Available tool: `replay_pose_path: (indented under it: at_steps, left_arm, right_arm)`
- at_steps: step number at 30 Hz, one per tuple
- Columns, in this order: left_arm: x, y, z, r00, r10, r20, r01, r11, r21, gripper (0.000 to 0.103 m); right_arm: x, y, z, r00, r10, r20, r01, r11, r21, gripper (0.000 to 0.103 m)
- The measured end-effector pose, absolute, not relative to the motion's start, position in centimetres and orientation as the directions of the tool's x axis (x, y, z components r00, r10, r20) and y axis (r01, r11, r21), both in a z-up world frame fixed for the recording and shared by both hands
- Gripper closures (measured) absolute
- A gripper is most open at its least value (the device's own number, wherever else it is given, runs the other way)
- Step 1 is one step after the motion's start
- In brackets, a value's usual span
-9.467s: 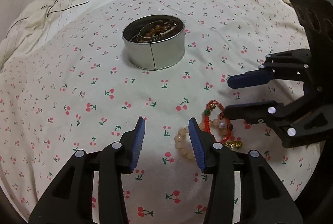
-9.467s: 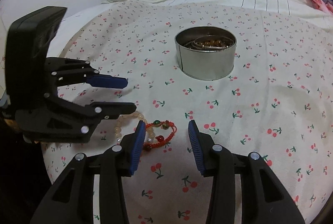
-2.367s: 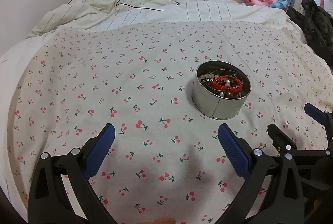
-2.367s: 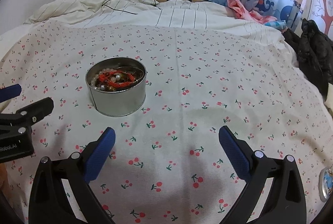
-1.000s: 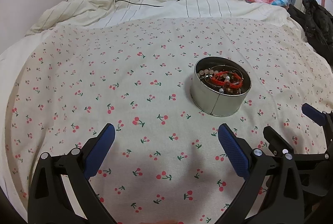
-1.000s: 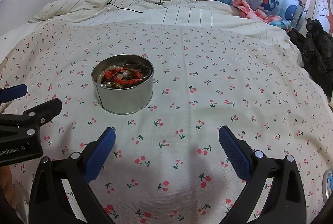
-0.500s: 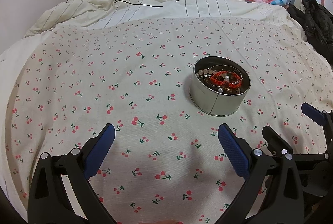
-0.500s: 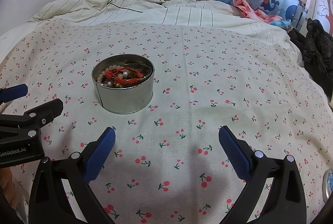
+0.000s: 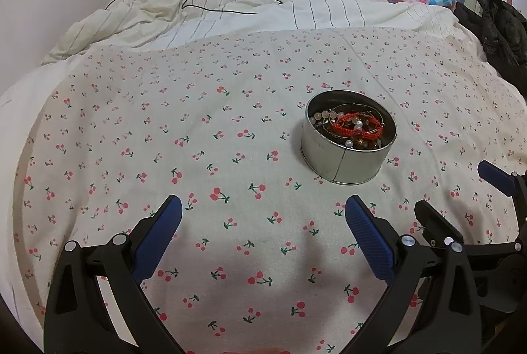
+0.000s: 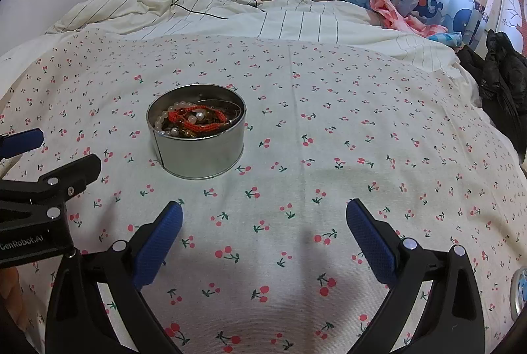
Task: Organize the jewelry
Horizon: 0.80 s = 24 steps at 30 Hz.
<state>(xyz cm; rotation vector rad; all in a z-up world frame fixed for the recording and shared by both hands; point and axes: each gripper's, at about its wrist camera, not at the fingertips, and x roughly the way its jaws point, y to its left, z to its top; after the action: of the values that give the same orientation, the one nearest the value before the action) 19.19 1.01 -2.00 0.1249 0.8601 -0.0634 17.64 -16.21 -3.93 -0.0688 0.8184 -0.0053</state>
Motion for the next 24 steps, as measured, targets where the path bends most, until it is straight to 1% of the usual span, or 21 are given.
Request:
replay_pose_path:
  at_steps: [24]
  left_arm:
    - [19.54, 1.27, -2.36, 0.629, -0.014, -0.778, 0.101, 0.993, 0.064, 0.008]
  right_arm:
    - [17.72, -15.91, -4.2, 0.679, -0.035, -0.733, -0.024, 0.997, -0.07, 0.008]
